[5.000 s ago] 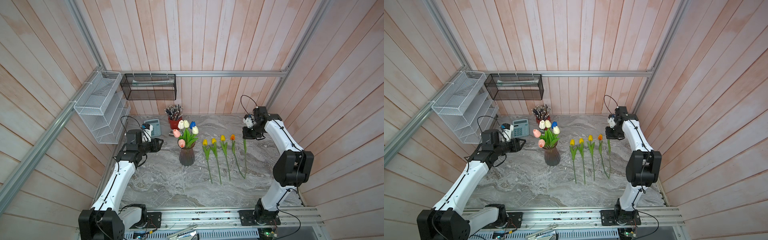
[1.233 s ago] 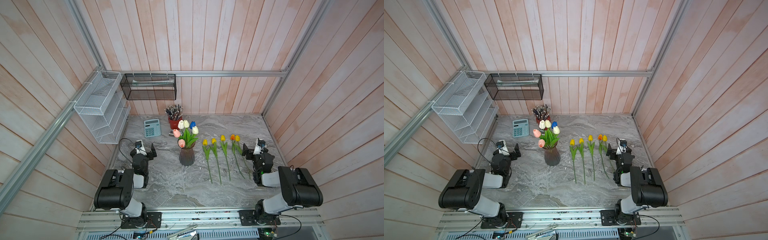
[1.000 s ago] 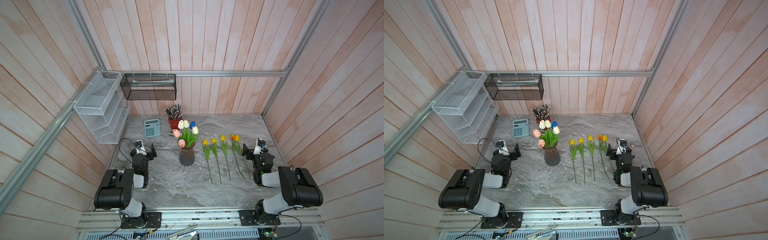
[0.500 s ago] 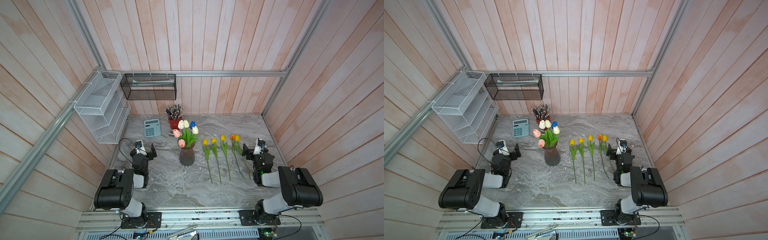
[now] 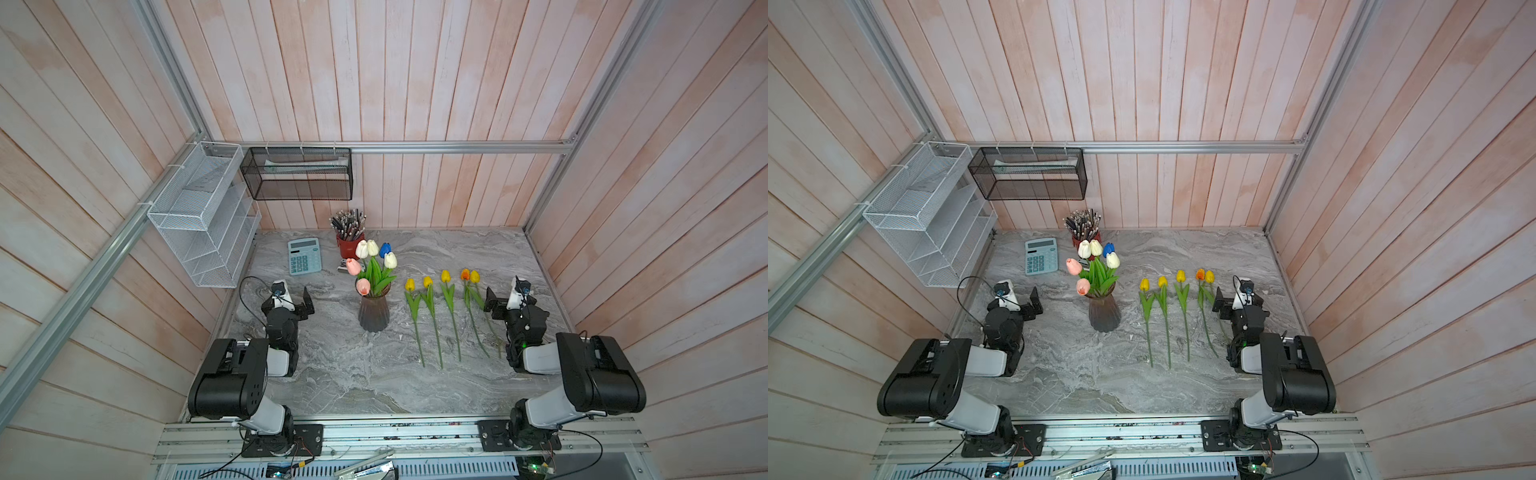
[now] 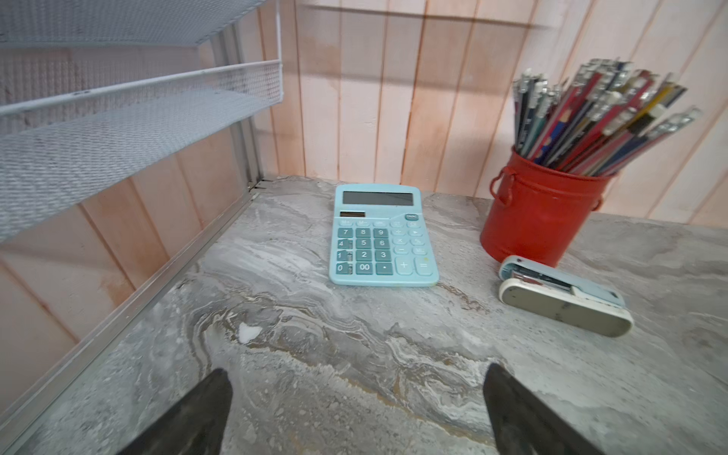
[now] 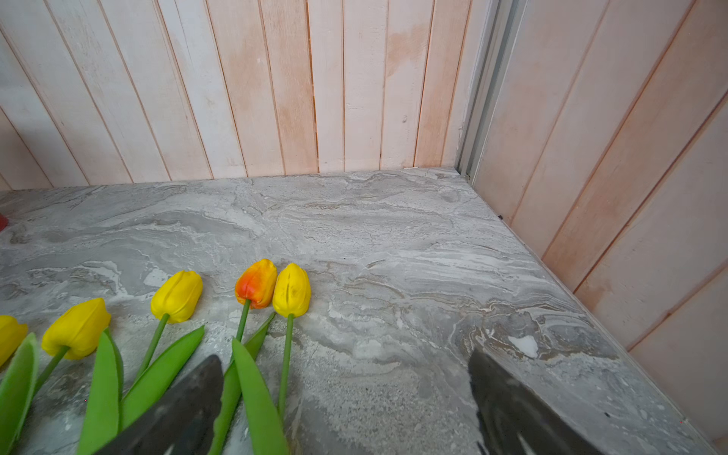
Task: Pick out yellow flowers from the vase
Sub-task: Reset both arms
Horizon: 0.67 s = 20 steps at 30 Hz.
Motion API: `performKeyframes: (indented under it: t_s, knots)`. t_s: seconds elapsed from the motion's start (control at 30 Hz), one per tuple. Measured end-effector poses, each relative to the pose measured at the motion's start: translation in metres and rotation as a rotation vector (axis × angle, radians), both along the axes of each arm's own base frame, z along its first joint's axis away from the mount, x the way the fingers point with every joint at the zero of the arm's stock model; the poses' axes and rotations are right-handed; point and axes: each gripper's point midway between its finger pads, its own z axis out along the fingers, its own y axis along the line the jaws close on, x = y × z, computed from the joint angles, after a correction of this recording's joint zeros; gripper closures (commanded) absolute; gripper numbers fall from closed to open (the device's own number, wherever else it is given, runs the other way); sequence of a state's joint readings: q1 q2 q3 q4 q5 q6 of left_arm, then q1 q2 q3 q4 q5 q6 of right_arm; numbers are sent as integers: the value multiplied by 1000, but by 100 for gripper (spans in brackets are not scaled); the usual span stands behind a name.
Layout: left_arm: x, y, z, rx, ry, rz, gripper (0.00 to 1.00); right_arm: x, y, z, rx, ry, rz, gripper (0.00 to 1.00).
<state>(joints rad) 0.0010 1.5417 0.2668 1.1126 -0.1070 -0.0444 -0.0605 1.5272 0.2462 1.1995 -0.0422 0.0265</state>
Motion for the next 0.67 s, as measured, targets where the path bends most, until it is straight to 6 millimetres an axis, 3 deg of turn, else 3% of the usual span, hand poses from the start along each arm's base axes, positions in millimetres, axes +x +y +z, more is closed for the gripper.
performKeyframes:
  t_s: [0.13, 0.67]
  knots:
    - [2, -12, 0, 1, 0, -119, 0, 0, 0, 0, 0, 0, 0, 2]
    - [3, -12, -1, 0, 12, -118, 0, 0, 0, 0, 0, 0, 0, 2]
